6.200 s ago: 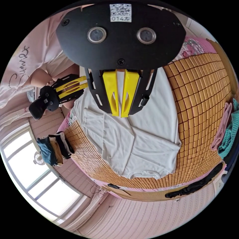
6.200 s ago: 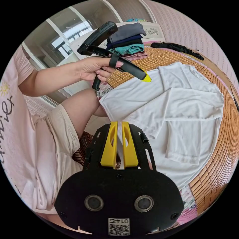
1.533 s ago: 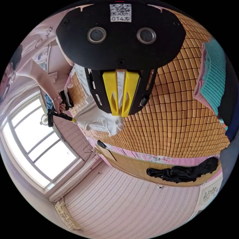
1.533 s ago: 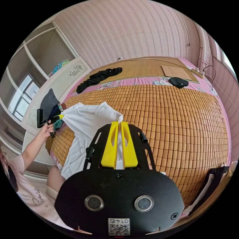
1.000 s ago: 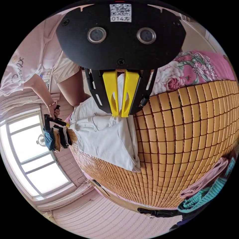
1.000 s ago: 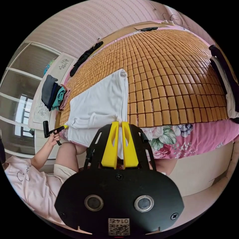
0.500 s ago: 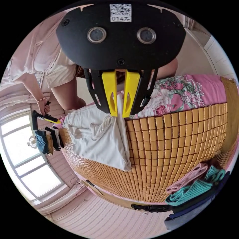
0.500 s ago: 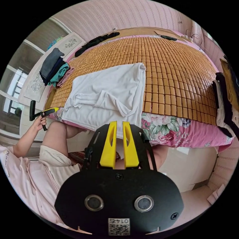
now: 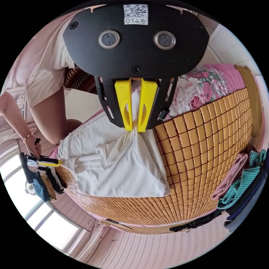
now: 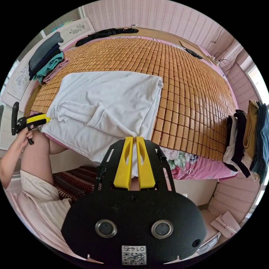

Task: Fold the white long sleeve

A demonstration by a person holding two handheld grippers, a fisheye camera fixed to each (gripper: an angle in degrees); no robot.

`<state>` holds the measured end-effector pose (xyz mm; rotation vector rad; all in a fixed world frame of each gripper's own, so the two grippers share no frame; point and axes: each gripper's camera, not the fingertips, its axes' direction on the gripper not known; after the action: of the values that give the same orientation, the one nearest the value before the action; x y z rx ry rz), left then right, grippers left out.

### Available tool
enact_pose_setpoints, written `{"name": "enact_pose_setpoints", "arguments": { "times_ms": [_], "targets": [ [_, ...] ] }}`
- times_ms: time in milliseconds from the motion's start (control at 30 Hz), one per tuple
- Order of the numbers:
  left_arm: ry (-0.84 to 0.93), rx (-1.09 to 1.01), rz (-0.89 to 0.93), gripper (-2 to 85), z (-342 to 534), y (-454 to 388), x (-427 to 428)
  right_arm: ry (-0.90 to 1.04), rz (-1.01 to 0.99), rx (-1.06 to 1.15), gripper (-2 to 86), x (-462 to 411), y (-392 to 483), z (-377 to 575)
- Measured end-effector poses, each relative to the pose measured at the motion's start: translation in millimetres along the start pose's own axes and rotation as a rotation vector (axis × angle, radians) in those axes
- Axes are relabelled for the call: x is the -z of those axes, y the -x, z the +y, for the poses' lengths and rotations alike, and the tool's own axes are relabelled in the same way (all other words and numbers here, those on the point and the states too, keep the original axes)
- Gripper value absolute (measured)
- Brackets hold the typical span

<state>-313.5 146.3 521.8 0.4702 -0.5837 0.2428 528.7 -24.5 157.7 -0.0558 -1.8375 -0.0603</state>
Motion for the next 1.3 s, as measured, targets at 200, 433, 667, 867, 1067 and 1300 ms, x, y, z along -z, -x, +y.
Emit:
{"name": "enact_pose_setpoints", "arguments": {
  "times_ms": [200, 433, 667, 867, 1067, 1300],
  "targets": [
    [-0.034, -0.045, 0.083, 3.5, 21.4, 1.1, 29.7, -0.051, -0.076, 0.038, 0.2, 15.6, -13.9, 41.9],
    [0.007, 0.009, 0.057, 7.2, 20.2, 8.0, 33.7, 0.049, -0.067, 0.006, 0.9, -12.3, -13.6, 57.9],
    [-0.015, -0.025, -0.061, 7.4, 22.6, 6.4, 59.1, -0.016, -0.082, 0.023, 8.5, -13.1, -12.3, 27.5],
    [-0.166, 0.112, -0.018, 7.3, -9.1, 43.2, 52.5, -0.138, -0.302, -0.145, 13.4, -20.9, -62.3, -33.9],
    [-0.234, 0.327, 0.187, 9.3, -64.5, 89.2, 8.1, -0.187, -0.365, -0.285, 13.6, -48.1, -106.6, -80.3],
    [-0.133, 0.243, 0.124, 4.4, -96.1, 89.8, -44.0, -0.170, -0.451, -0.400, 7.2, -104.5, -136.3, -96.2]
  ]
}}
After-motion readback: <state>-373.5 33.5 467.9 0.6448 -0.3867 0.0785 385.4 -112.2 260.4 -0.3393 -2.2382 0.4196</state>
